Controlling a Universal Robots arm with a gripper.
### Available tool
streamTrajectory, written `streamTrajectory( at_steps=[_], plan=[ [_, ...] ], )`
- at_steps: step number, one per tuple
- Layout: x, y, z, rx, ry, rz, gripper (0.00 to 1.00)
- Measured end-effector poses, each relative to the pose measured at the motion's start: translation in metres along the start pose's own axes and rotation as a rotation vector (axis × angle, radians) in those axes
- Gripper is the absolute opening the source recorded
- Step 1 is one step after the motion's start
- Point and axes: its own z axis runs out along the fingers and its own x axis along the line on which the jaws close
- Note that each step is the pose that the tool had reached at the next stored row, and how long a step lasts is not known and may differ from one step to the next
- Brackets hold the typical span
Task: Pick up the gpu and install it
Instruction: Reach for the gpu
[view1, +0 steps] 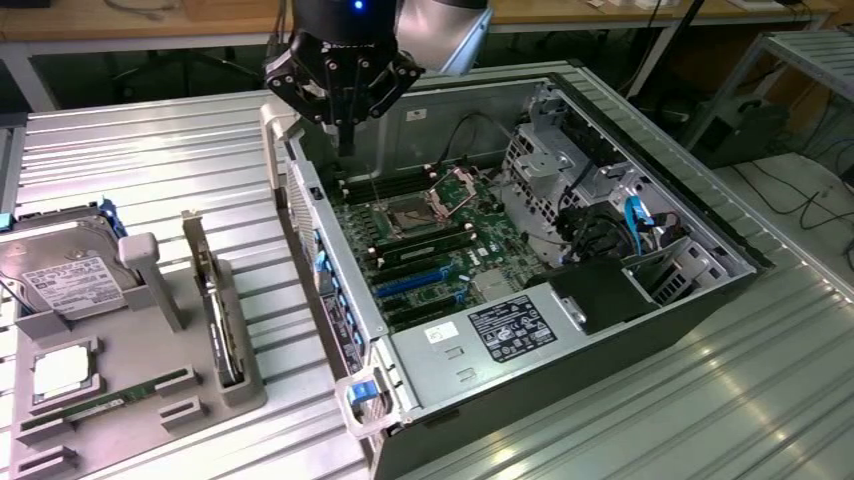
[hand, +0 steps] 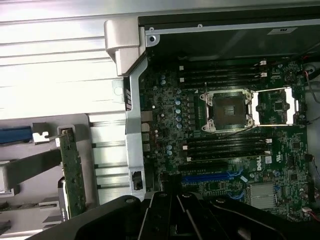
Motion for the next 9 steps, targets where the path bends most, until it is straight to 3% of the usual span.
streamTrajectory(
  at_steps=[9],
  plan=[
    [0.013, -0.0010, -0.0002, 0.0001, 0.0012, 0.000, 0.11]
  ],
)
